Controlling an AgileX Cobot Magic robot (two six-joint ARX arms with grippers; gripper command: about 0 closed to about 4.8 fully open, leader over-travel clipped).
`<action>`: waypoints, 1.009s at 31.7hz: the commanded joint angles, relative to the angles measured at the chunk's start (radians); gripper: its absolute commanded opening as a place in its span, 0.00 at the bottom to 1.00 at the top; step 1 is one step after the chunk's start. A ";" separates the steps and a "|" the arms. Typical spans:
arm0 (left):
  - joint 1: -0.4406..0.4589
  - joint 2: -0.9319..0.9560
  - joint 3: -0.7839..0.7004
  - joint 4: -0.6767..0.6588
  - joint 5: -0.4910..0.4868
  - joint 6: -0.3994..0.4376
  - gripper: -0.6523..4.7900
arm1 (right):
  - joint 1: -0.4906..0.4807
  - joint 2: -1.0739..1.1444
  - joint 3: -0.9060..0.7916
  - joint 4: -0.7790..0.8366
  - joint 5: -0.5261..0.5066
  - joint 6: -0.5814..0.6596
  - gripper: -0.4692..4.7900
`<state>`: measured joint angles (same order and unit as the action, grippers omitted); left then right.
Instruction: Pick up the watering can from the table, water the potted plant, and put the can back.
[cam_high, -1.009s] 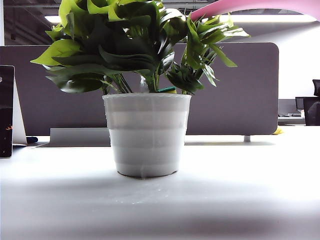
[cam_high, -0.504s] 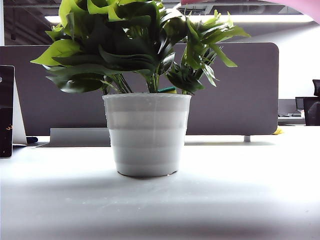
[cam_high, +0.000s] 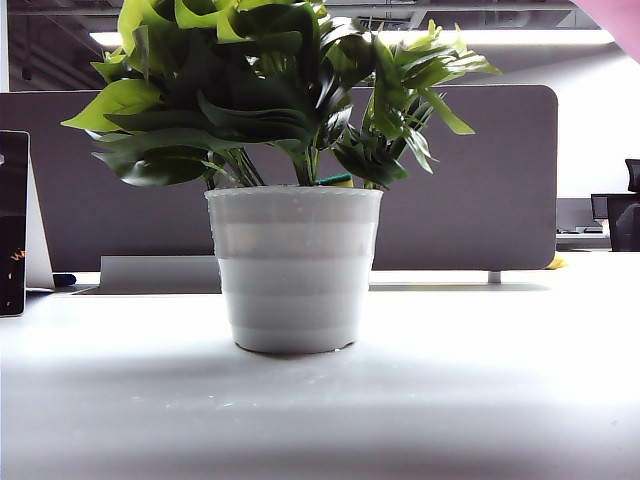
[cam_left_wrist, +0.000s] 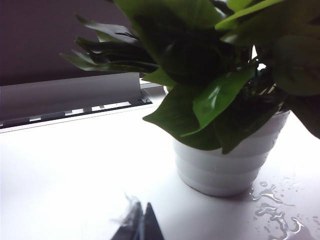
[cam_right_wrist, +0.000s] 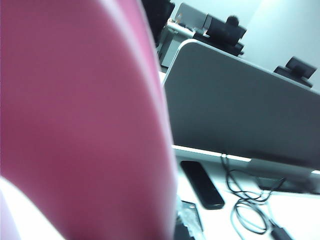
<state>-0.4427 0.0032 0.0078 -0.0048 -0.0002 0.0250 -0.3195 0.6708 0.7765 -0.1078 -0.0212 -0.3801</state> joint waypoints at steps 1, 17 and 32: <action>0.006 0.001 0.001 0.006 0.004 -0.003 0.11 | -0.003 -0.007 0.018 0.127 0.003 0.135 0.08; 0.236 0.001 0.001 0.006 0.003 -0.003 0.11 | -0.014 0.013 -0.247 0.407 0.000 0.535 0.08; 0.282 0.001 0.001 0.005 0.004 -0.003 0.11 | -0.015 0.120 -0.514 0.753 0.025 0.617 0.08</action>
<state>-0.1745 0.0032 0.0074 -0.0051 -0.0002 0.0250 -0.3336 0.7807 0.2562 0.4747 -0.0101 0.1802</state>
